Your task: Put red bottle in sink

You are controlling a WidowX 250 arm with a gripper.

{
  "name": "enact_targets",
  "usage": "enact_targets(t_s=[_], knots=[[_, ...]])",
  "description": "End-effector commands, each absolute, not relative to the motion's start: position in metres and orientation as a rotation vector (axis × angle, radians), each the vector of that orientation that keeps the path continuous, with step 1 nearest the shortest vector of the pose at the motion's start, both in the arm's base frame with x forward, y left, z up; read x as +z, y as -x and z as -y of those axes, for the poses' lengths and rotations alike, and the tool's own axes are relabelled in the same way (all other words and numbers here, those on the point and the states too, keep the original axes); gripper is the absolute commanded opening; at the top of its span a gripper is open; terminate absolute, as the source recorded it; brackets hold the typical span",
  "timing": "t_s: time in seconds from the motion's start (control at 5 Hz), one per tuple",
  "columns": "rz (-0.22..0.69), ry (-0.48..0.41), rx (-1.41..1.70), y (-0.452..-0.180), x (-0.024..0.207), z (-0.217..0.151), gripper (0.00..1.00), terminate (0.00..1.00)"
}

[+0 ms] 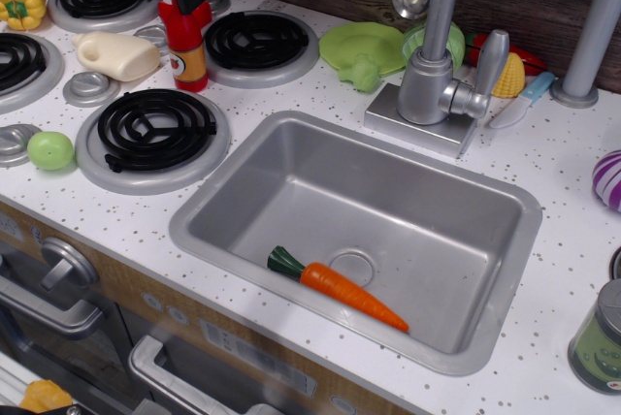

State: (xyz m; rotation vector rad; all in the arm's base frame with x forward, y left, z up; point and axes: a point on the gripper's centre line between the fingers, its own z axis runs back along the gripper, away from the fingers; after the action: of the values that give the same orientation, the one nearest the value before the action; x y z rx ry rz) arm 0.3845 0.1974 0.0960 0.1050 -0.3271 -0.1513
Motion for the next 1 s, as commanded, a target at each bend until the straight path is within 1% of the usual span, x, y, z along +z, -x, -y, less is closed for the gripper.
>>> enact_targets(t_s=[0.0, 0.2, 0.4, 0.6, 0.8], knots=[[0.365, -0.133, -0.167, -0.387, 0.101, -0.194, 0.0, 0.0], [0.345, -0.123, -0.166, -0.387, 0.106, -0.191, 0.0, 0.0], [0.363, -0.157, -0.174, -0.386, 0.115, -0.188, 0.0, 0.0], [0.348, -0.185, -0.186, -0.383, 0.141, -0.18, 0.0, 0.0], [0.295, -0.208, -0.145, -0.367, 0.173, -0.147, 0.0, 0.0]])
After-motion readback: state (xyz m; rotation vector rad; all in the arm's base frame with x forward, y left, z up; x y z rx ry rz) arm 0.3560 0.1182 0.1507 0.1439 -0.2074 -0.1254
